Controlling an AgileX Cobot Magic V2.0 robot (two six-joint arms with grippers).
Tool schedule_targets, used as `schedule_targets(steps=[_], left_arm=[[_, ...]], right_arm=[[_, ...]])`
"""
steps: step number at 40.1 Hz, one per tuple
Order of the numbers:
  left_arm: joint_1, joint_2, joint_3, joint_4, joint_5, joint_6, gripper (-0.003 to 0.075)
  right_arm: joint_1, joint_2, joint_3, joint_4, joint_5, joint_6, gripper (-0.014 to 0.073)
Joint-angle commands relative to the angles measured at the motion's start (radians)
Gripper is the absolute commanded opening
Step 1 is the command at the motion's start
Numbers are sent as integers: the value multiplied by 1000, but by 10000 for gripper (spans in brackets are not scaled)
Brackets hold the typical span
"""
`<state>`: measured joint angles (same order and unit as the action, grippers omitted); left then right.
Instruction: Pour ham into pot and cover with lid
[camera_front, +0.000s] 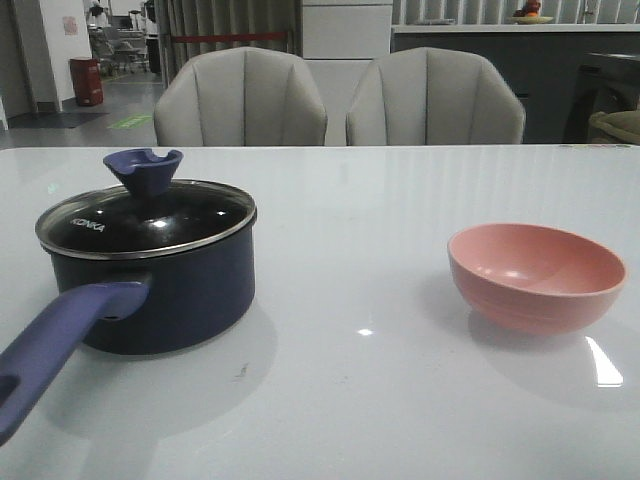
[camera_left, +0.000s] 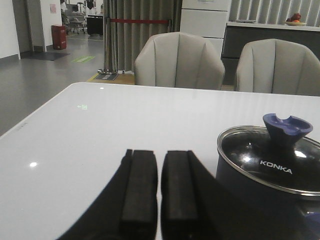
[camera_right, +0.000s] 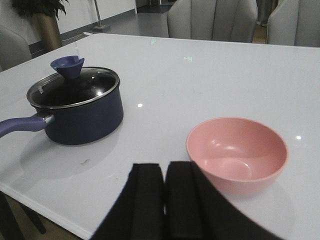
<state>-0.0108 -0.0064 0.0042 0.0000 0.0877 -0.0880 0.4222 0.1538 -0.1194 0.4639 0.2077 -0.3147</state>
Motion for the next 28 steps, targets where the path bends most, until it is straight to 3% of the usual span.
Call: schedule_targets(steps=[1,7,12,16,23,28], left_arm=[[1,-18,21,0,-82,-11,132],[1,-18,21,0,-82,-11,132],[1,-18,21,0,-82,-11,132],[1,-18,21,0,-82,-11,132],[1,-16,21,0,-82,-11,132],[1,-16,21,0,-82,-11,132]], right_arm=[[-7,9,-18,-76,-118,-19,146],[-98,-1,-3,-297,-161,-17,146],[-237,-65,24,-354,-160,17,146],[-333,-145,66,-414,-159,118,146],[-378,-183,138,-527,-176,332,146],[-378,-183,142,-550,-152,408,146]])
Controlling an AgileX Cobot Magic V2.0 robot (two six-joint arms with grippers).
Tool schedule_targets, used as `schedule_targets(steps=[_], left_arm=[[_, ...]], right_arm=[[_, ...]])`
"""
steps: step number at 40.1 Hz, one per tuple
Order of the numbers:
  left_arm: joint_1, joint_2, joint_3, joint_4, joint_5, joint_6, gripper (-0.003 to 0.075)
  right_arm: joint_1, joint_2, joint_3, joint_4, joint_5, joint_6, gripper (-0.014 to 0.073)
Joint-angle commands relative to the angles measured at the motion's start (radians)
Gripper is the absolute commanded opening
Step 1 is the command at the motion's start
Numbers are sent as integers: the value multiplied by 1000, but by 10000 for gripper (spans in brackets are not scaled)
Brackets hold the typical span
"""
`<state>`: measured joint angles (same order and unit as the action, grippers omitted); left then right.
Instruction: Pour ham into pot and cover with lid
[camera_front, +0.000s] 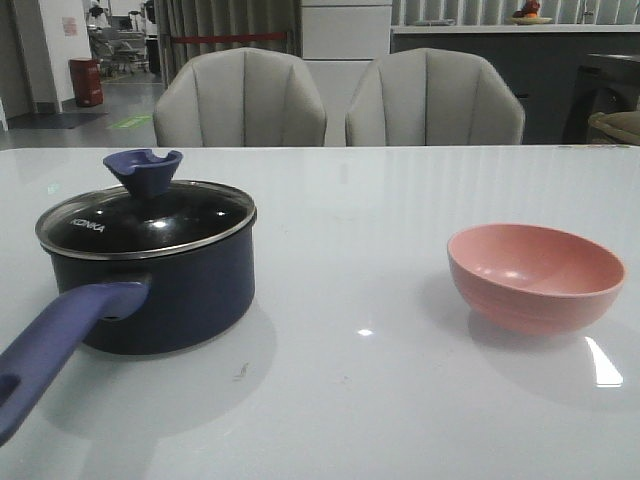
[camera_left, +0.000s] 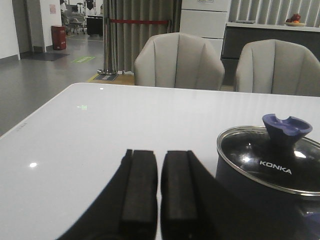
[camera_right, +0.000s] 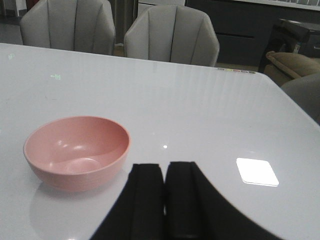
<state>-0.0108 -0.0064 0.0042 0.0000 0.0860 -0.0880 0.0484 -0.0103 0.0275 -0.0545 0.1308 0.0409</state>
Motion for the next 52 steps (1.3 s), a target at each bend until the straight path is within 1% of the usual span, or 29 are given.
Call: schedule_targets(steps=[1,15,26,34,52], left_arm=[[1,-16,21,0,-80,-11,132],[1,-16,21,0,-80,-11,132],[1,-16,21,0,-80,-11,132],[1,-16,21,0,-80,-11,132],[1,-16,21,0,-80,-11,132]], right_arm=[[-4,-19,-5,-32,-78,52,146],[-3,-19,-5,-32,-153,52,146],[22,-19,-5,-31,-153,6,146],[23,-19,-5,15,-153,6,146],[23,-19,-5,15,-153,6,146]])
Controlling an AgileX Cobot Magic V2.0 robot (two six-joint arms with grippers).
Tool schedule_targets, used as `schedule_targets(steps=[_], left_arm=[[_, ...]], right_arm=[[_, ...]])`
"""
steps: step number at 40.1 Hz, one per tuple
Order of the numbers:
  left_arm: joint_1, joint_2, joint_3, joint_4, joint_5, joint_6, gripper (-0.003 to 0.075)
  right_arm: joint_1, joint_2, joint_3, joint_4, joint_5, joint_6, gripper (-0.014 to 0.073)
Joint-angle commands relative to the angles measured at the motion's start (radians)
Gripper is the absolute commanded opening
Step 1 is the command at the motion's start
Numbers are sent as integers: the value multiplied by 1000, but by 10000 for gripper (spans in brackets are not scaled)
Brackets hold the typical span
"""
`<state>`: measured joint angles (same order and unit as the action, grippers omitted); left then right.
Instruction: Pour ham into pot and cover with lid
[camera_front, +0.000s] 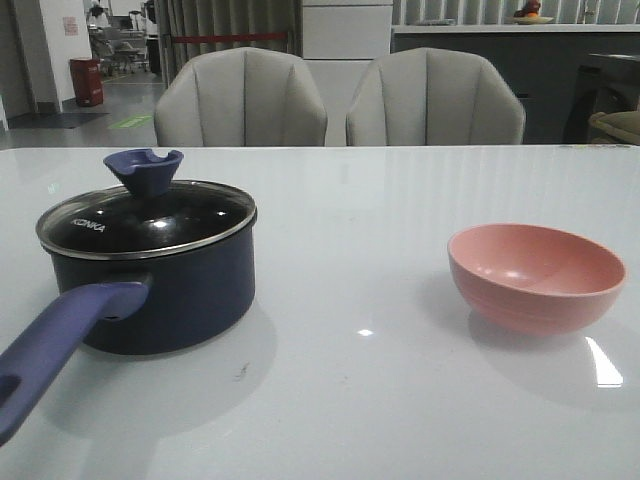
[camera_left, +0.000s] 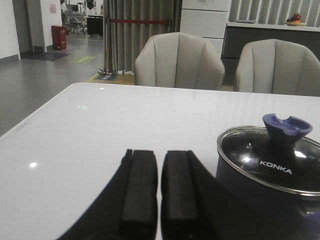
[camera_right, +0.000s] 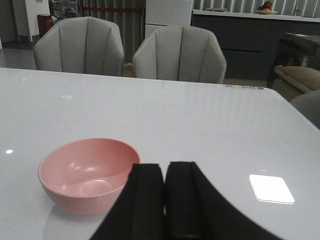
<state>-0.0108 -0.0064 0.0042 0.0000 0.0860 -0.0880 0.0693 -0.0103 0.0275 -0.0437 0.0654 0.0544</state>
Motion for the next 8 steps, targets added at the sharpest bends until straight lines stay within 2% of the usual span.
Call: schedule_targets(steps=[1,8], left_arm=[[1,-16,21,0,-80,-11,132],[1,-16,21,0,-80,-11,132]], right_arm=[[3,-19,-5,4,-88,-8,146],[3,-19,-5,4,-88,-8,146]])
